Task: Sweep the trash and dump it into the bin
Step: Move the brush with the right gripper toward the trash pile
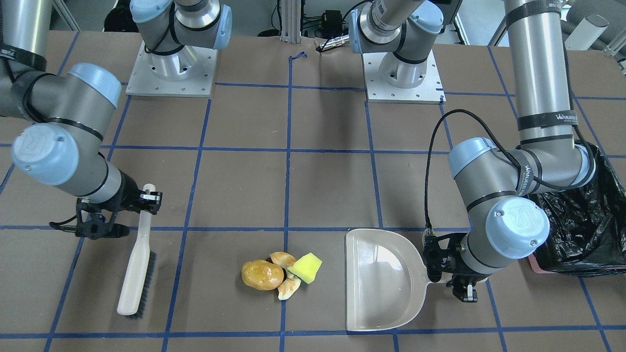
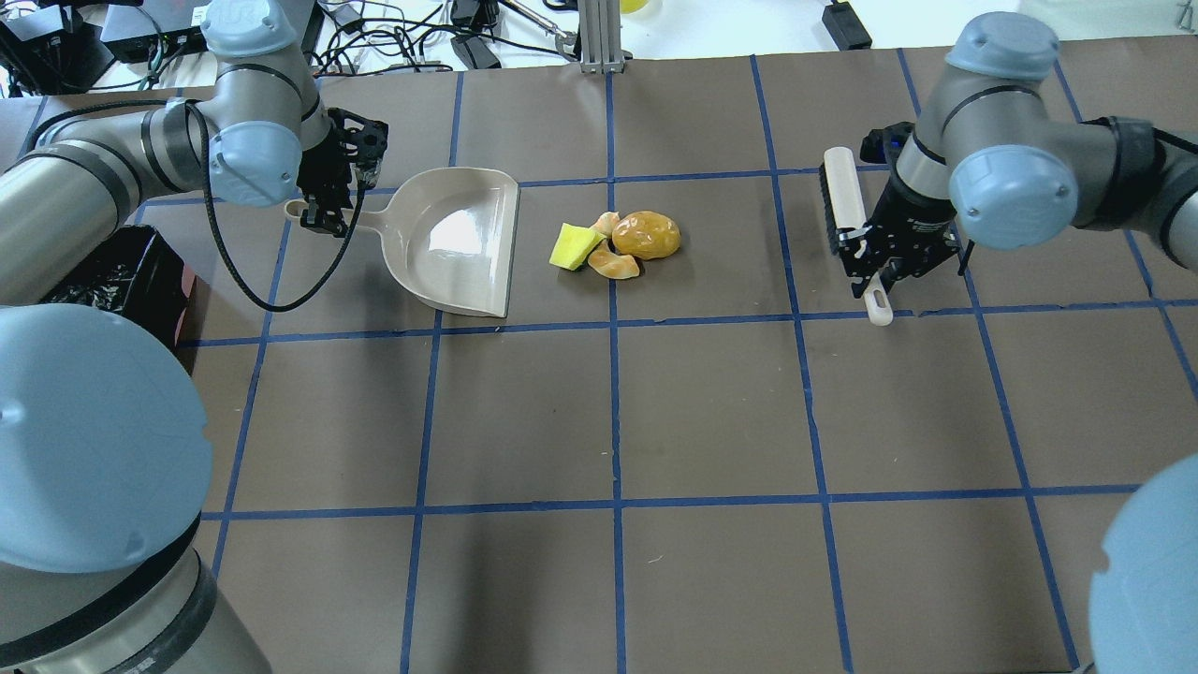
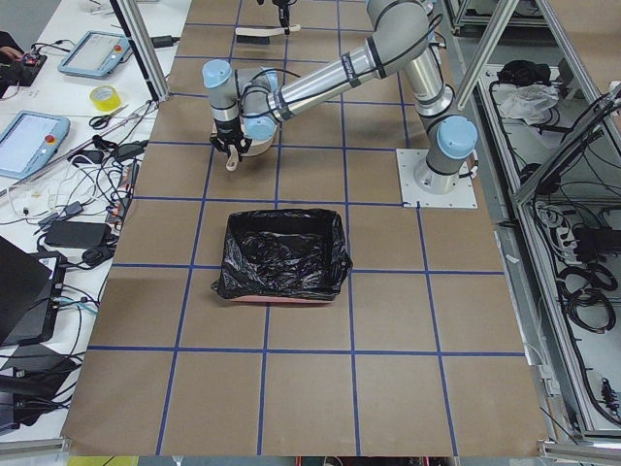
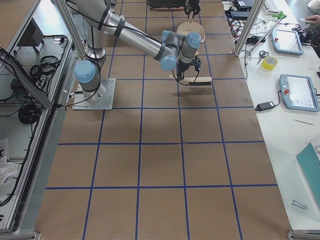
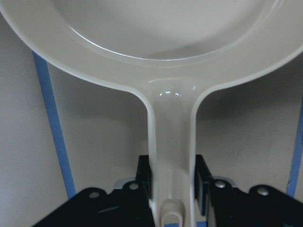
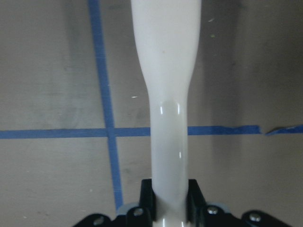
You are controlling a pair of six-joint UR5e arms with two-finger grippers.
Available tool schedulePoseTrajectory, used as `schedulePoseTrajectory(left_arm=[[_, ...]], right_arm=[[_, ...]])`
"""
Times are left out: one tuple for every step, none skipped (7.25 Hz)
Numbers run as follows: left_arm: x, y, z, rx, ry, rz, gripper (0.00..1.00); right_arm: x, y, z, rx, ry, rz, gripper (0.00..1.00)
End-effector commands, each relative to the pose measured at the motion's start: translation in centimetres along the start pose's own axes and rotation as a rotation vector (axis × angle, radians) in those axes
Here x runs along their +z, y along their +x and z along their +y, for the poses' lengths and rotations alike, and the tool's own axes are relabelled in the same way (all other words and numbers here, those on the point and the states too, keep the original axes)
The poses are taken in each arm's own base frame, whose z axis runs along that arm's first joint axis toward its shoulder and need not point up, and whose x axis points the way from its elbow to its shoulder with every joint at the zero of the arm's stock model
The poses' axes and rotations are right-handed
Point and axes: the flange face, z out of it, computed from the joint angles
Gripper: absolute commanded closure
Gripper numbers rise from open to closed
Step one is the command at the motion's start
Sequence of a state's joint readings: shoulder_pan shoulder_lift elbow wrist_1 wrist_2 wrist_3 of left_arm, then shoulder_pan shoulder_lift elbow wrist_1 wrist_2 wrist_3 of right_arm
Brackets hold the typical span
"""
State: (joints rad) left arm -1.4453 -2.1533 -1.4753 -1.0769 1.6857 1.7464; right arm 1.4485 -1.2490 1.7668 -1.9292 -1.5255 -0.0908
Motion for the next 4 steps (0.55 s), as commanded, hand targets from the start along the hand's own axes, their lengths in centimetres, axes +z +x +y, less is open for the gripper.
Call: schedulePoseTrajectory(left_arm=[[-0.1,0.0,0.1,-0.001,-0.006,0.000,1.00],[0.0,0.0,0.0,0.000,-0.008,0.000,1.00],[0.0,0.0,0.0,0.001,-0.008,0.002,1.00],[0.0,0.0,0.0,0.001,-0.008,0.002,1.00]], right_arm=[[0.4,-7.4,1.4,0.039,-0.002,-0.016,1.00],[0.7,-10.0,2.2,0.054,-0.020,-0.009,1.00],[0.3,-11.7,2.5,0.066,-0.030,-0.032,1.00],[0.7,-12.7,2.7,0.088,-0.045,-0.044,1.00]])
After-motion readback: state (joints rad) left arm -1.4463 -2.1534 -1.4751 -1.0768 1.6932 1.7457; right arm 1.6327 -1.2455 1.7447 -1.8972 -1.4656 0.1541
